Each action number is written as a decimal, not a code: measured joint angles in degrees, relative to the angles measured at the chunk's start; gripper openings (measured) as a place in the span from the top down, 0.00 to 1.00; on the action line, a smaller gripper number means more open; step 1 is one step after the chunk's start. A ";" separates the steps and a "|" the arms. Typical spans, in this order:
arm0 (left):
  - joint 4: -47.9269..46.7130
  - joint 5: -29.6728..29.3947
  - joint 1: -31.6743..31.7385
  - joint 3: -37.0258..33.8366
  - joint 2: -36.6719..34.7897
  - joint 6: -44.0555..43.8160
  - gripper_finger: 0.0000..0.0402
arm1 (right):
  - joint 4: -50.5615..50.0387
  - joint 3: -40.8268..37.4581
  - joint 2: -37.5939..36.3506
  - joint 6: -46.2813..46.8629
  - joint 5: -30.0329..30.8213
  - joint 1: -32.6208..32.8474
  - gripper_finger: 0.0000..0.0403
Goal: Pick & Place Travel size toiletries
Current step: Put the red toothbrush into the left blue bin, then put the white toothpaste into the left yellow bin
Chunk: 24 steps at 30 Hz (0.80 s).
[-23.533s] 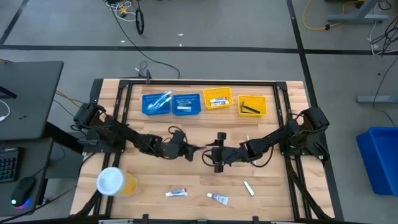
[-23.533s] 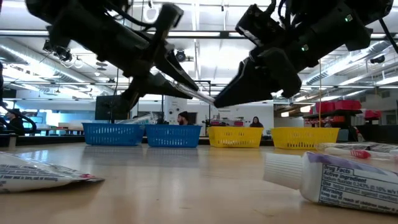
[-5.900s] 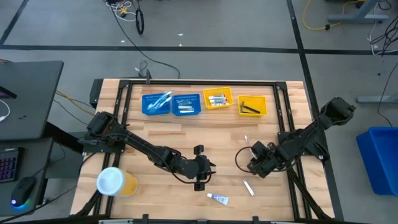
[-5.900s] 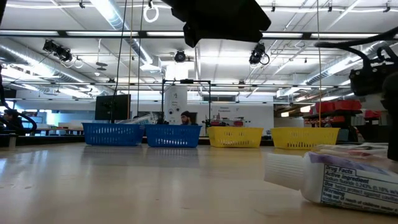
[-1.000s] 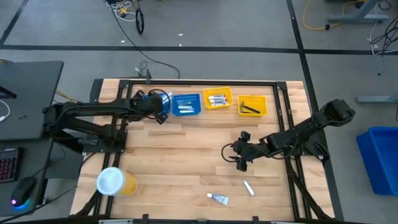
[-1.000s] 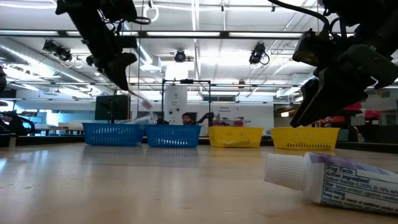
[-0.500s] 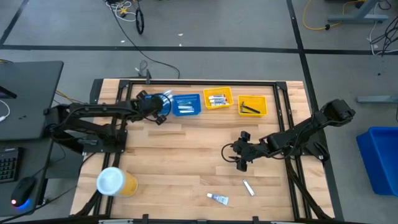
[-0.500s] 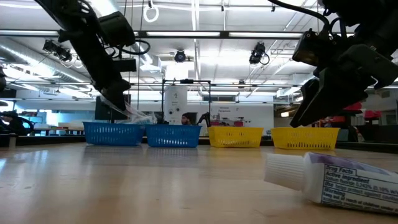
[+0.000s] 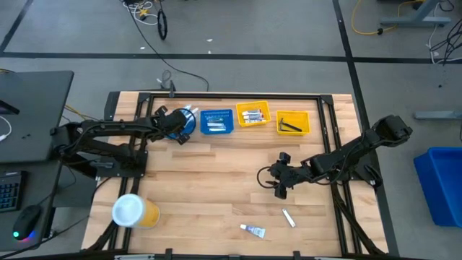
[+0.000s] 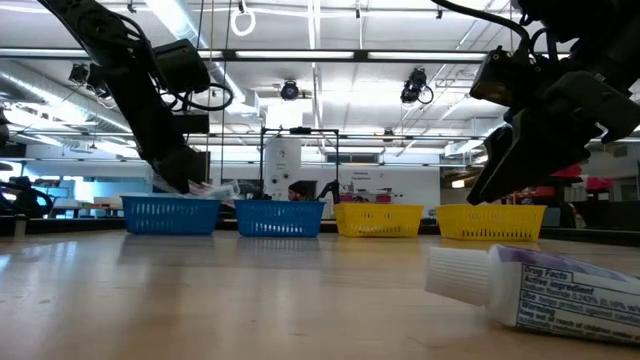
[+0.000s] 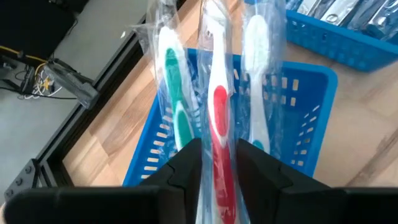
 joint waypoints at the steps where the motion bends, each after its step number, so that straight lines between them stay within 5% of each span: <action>1: 0.03 0.09 0.00 -0.02 0.00 0.00 0.73 | -0.01 -0.01 0.00 0.00 0.00 0.00 0.39; 15: -3.80 -1.09 0.00 -0.02 0.00 -1.13 0.54 | -0.02 0.00 0.00 0.00 -0.04 0.00 0.34; 24: -3.32 1.16 -1.89 2.80 -1.47 -3.03 0.61 | -0.02 -0.02 0.00 0.26 -0.07 0.00 0.39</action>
